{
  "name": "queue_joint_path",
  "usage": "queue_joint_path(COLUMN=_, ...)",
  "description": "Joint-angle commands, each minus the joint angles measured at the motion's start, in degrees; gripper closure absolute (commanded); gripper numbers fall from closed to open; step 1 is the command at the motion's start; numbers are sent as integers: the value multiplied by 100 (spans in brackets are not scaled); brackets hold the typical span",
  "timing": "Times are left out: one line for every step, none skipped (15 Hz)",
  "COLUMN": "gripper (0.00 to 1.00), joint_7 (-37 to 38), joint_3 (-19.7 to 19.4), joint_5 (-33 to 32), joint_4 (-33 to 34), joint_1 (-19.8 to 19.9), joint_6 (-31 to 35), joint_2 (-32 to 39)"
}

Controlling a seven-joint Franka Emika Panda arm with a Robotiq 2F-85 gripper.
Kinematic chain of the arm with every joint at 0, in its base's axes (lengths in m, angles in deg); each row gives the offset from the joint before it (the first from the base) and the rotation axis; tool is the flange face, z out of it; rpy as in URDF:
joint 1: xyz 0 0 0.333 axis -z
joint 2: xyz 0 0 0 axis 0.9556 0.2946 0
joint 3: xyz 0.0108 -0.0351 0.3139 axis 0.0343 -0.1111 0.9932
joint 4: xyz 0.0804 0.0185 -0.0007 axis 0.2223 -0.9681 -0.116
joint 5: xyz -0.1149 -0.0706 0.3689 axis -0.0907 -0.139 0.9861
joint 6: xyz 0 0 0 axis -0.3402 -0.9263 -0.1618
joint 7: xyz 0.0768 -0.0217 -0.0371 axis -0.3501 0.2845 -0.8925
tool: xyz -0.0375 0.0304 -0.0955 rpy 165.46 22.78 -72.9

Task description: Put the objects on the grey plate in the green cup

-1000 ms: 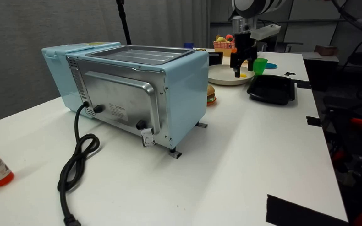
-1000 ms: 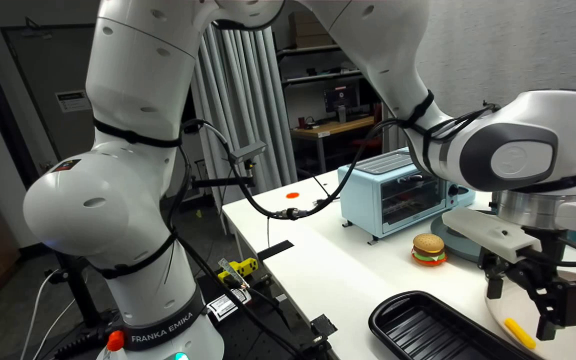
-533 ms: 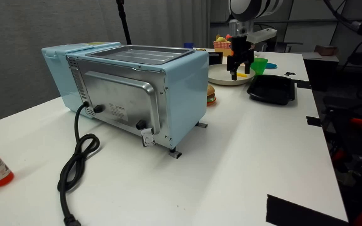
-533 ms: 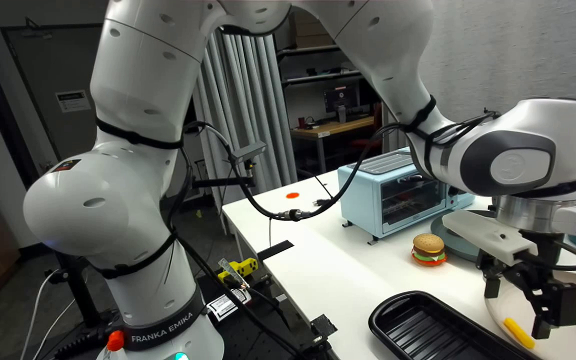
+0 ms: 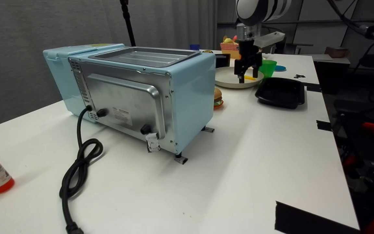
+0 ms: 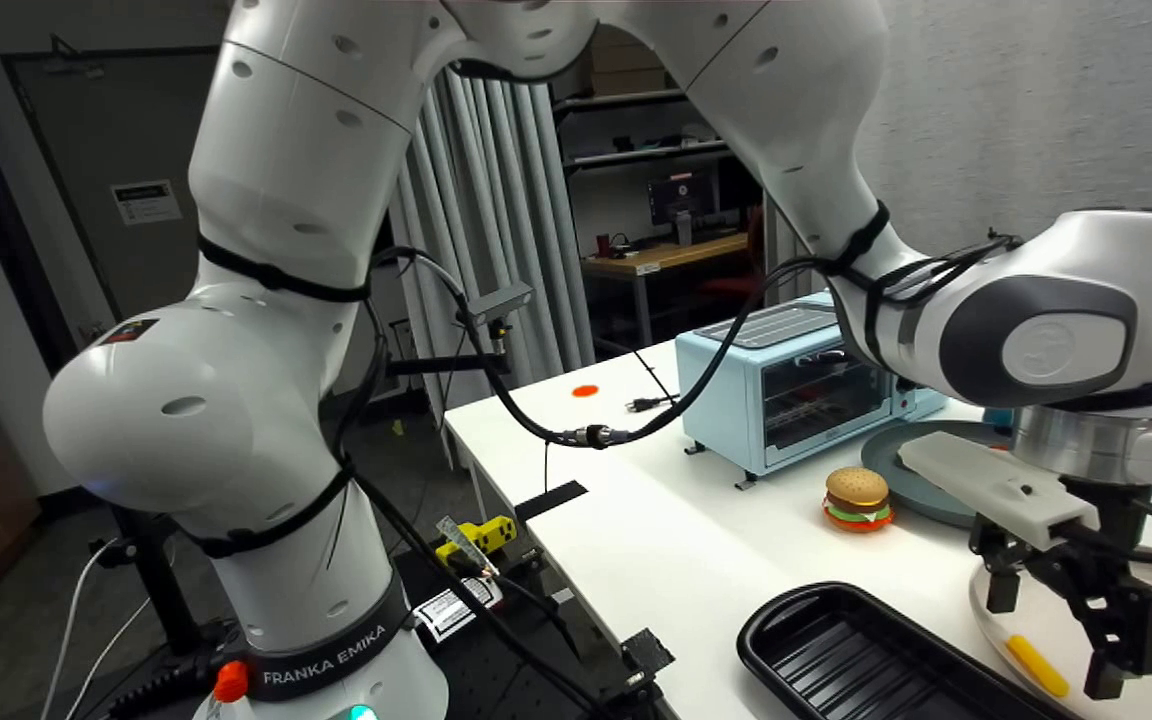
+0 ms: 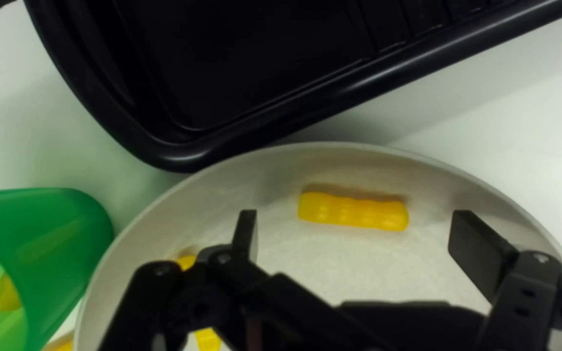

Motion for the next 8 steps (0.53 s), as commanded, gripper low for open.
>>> queue_joint_path(gripper=0, joint_7=-139, joint_3=47, joint_5=68, joint_4=93, joint_1=96, joint_6=-117, joint_2=102)
queue_joint_path(gripper=0, joint_7=-138, joint_3=49, joint_5=67, joint_4=87, joint_1=97, joint_6=-111, joint_2=118)
queue_joint_path(gripper=0, joint_7=-134, joint_3=50, joint_5=66, joint_4=85, joint_1=95, joint_6=-108, joint_2=135)
queue_joint_path(gripper=0, joint_7=-134, joint_3=54, joint_5=69, joint_4=88, joint_1=96, joint_6=-115, joint_2=153)
queue_joint_path(gripper=0, joint_7=-132, joint_3=55, joint_5=72, joint_4=88, joint_1=96, joint_6=-118, joint_2=161)
queue_joint_path(gripper=6, joint_7=-126, joint_3=57, joint_5=77, joint_4=90, joint_1=97, joint_6=-119, joint_2=163)
queue_joint_path(gripper=26, joint_7=-126, joint_3=60, joint_5=84, joint_4=93, joint_1=99, joint_6=-120, joint_2=161)
queue_joint_path(gripper=30, joint_7=-124, joint_3=59, joint_5=84, joint_4=93, joint_1=99, joint_6=-110, joint_2=159)
